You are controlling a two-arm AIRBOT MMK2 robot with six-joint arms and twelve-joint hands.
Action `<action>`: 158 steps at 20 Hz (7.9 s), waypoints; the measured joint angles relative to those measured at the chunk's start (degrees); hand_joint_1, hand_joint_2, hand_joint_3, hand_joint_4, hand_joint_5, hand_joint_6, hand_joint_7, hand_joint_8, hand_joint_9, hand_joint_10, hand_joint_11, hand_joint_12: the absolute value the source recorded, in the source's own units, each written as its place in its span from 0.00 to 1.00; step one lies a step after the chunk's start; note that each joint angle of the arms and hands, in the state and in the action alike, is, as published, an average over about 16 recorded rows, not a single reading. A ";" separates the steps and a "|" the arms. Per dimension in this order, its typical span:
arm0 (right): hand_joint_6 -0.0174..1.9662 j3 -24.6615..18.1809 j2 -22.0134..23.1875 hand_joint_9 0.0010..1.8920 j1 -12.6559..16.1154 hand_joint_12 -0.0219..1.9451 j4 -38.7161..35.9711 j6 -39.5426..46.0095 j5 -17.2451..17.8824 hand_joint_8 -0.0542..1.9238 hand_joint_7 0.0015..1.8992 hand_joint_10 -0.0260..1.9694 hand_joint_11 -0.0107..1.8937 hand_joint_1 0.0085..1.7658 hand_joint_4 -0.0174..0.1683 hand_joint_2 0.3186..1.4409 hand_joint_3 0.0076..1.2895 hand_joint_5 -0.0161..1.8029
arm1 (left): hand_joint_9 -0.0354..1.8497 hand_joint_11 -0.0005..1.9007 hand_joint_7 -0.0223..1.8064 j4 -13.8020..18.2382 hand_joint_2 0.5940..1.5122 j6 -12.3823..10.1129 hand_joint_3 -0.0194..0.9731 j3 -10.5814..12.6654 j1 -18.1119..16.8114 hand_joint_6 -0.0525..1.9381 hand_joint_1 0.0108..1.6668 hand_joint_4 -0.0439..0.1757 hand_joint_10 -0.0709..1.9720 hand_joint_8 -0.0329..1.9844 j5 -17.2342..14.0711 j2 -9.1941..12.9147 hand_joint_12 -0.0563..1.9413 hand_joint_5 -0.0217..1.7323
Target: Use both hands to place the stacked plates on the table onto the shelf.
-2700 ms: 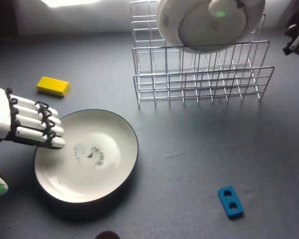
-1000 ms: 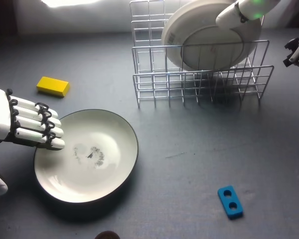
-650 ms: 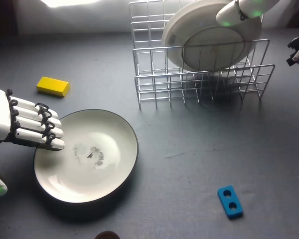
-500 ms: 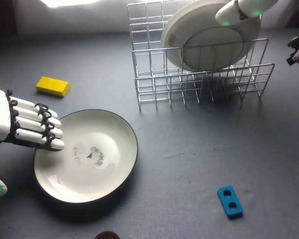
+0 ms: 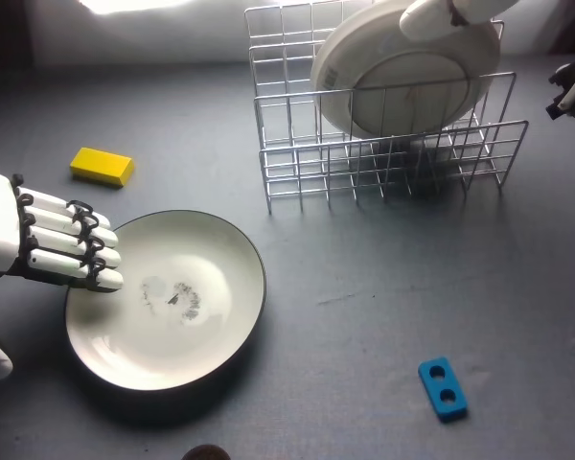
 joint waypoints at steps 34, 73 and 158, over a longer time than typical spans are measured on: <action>0.03 -28.86 2.80 0.12 -11.03 0.32 -31.10 -25.66 18.95 0.04 0.12 0.02 0.02 0.57 0.10 0.65 0.01 0.12 | 0.01 0.01 0.02 -5.88 0.62 -6.73 0.03 4.65 7.64 0.03 0.00 0.19 0.02 0.01 -2.38 -2.88 0.04 0.02; 0.03 -7.78 -24.33 0.08 -13.36 0.35 -29.76 -30.52 8.30 0.04 0.10 0.04 0.02 0.59 0.10 0.71 0.01 0.12 | 0.00 0.01 0.02 -7.19 0.63 -7.18 0.03 4.87 9.54 0.03 0.00 0.17 0.01 0.01 -2.91 -3.11 0.04 0.02; 0.45 -25.86 2.66 0.64 3.47 0.57 24.21 -30.15 15.91 0.46 0.55 0.02 0.40 0.68 0.14 0.60 0.01 0.55 | 0.03 0.01 0.03 1.23 0.64 -10.60 0.03 1.64 -14.84 0.04 0.00 0.21 0.04 0.01 -3.98 7.92 0.03 0.02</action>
